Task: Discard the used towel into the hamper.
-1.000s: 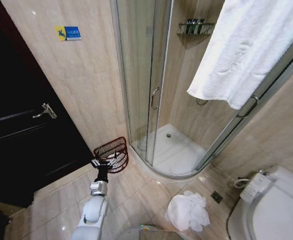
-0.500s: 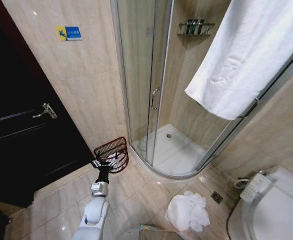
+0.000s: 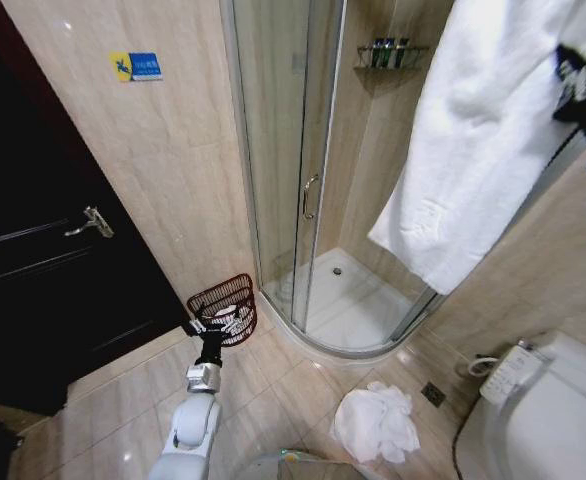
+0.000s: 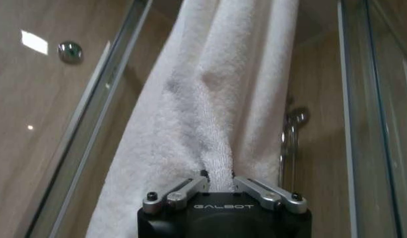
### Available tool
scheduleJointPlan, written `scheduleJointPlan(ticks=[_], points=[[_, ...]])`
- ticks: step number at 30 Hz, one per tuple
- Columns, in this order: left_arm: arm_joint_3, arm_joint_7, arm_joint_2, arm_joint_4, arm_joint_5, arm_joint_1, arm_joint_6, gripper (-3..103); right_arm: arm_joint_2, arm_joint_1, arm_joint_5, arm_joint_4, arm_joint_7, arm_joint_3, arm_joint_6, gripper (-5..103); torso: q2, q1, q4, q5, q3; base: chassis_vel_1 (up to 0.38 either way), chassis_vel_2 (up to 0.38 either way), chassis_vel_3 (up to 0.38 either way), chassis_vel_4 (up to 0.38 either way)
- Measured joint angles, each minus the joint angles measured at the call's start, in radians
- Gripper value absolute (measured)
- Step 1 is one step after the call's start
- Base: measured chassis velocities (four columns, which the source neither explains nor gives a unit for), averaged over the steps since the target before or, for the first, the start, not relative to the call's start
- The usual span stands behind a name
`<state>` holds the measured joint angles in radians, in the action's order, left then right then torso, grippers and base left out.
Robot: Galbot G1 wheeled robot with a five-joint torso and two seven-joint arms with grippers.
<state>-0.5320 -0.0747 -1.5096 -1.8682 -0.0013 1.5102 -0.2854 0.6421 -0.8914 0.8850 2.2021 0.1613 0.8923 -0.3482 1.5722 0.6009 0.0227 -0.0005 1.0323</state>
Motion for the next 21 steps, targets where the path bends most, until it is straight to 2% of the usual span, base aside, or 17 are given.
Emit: scheduleJointPlan(ticks=[3, 4, 7, 8, 10, 11, 14, 15, 18, 21], points=[[0.000, 0.000, 0.006, 0.001, -0.001, -0.001, -0.004, 100, 0.066, -0.155, -0.015, 0.068, -0.001, 0.068, 0.000, 3, 0.000, 0.000, -0.0003, 0.0007, 0.000, 0.000, 0.000, 0.000, 0.000], [0.000, 0.000, 0.006, 0.001, -0.001, -0.001, -0.004, 100, 0.066, -0.155, -0.015, 0.068, -0.001, 0.068, 0.000, 3, 0.000, 0.000, -0.0003, 0.0007, 0.000, 0.000, 0.000, 0.000, 0.000], [-0.001, 0.001, 0.010, 0.001, -0.004, -0.002, -0.008, 100, 0.149, -0.264, -0.050, 0.125, -0.010, 0.095, 0.001, 3, 0.000, 0.000, -0.0003, 0.0006, 0.000, 0.000, 0.000, 0.000, 0.000], [-0.001, 0.001, 0.010, 0.001, -0.004, -0.002, -0.008, 100, 0.149, -0.264, -0.050, 0.125, -0.010, 0.095, 0.001, 3, 0.000, 0.000, -0.0003, 0.0006, 0.000, 0.000, 0.000, 0.000, 0.000], [-0.002, 0.001, 0.010, 0.001, -0.005, 0.001, -0.016, 100, 0.224, -0.312, -0.099, 0.158, -0.008, 0.077, 0.001, 3, 0.000, 0.000, -0.0003, 0.0005, 0.000, 0.000, 0.000, 0.000, 0.000], [-0.002, 0.001, 0.010, 0.001, -0.005, 0.001, -0.016, 100, 0.224, -0.312, -0.099, 0.158, -0.008, 0.077, 0.001, 3, 0.000, 0.000, -0.0003, 0.0005, 0.000, 0.000, 0.000, 0.000, 0.000], [-0.005, 0.001, 0.010, -0.006, -0.015, 0.011, -0.027, 100, 0.331, -0.361, -0.170, 0.188, -0.002, 0.032, 0.000, 3, 0.000, 0.000, 0.0000, 0.0010, 0.000, 0.000, 0.000, 0.000, 0.000], [-0.005, 0.001, 0.010, -0.006, -0.015, 0.011, -0.027, 100, 0.331, -0.361, -0.170, 0.188, -0.002, 0.032, 0.000, 3, 0.000, 0.000, 0.0000, 0.0010, 0.000, 0.000, 0.000, 0.000, 0.000], [-0.014, 0.001, 0.021, -0.012, -0.032, 0.020, -0.034, 100, 0.398, -0.403, -0.219, 0.218, -0.012, 0.015, 0.001, 3, 0.000, 0.000, -0.0001, 0.0006, 0.000, 0.000, 0.000, 0.000, 0.000], [-0.022, 0.001, 0.030, -0.011, -0.044, 0.023, -0.045, 100, 0.430, -0.434, -0.249, 0.243, -0.025, 0.014, 0.009, 3, 0.000, 0.000, -0.0001, 0.0003, 0.000, 0.000, 0.000, 0.000, 0.000]])
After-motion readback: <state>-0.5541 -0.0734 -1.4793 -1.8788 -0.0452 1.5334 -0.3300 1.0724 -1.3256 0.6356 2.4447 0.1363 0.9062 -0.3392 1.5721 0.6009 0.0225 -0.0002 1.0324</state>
